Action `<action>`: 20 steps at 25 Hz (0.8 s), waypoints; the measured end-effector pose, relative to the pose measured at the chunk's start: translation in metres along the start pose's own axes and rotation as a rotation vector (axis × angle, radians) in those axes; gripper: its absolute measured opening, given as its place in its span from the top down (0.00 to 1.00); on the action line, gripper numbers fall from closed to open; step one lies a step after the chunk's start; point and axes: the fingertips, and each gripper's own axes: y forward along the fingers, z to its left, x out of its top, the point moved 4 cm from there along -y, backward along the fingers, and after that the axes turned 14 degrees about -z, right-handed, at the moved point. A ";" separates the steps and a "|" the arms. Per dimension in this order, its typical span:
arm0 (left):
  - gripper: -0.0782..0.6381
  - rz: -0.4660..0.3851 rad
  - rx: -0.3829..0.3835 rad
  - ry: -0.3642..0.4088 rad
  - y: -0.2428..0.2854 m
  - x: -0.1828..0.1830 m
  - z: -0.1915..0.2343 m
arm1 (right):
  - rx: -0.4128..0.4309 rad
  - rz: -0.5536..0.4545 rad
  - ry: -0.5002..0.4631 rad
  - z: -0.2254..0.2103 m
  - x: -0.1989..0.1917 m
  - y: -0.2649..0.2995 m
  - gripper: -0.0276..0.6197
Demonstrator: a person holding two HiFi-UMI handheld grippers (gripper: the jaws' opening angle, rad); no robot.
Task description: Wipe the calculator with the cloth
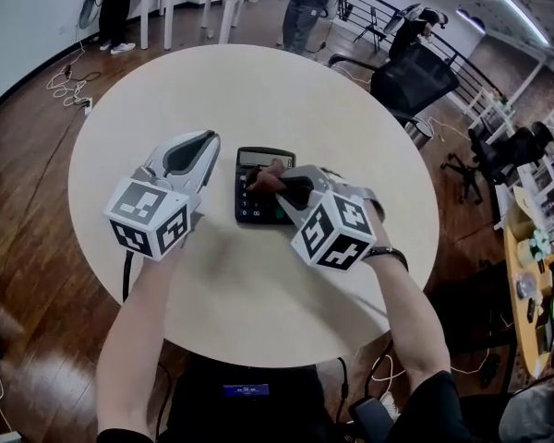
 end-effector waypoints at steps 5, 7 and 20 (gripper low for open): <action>0.85 0.012 -0.007 0.014 0.004 -0.002 -0.004 | 0.191 -0.051 0.009 0.043 0.009 -0.032 0.88; 0.86 0.015 -0.011 0.020 0.005 -0.002 -0.005 | 0.241 -0.078 0.020 0.048 0.013 -0.044 0.88; 0.86 0.015 -0.013 0.019 0.003 -0.004 -0.007 | -0.016 -0.013 -0.003 -0.015 -0.003 0.009 0.88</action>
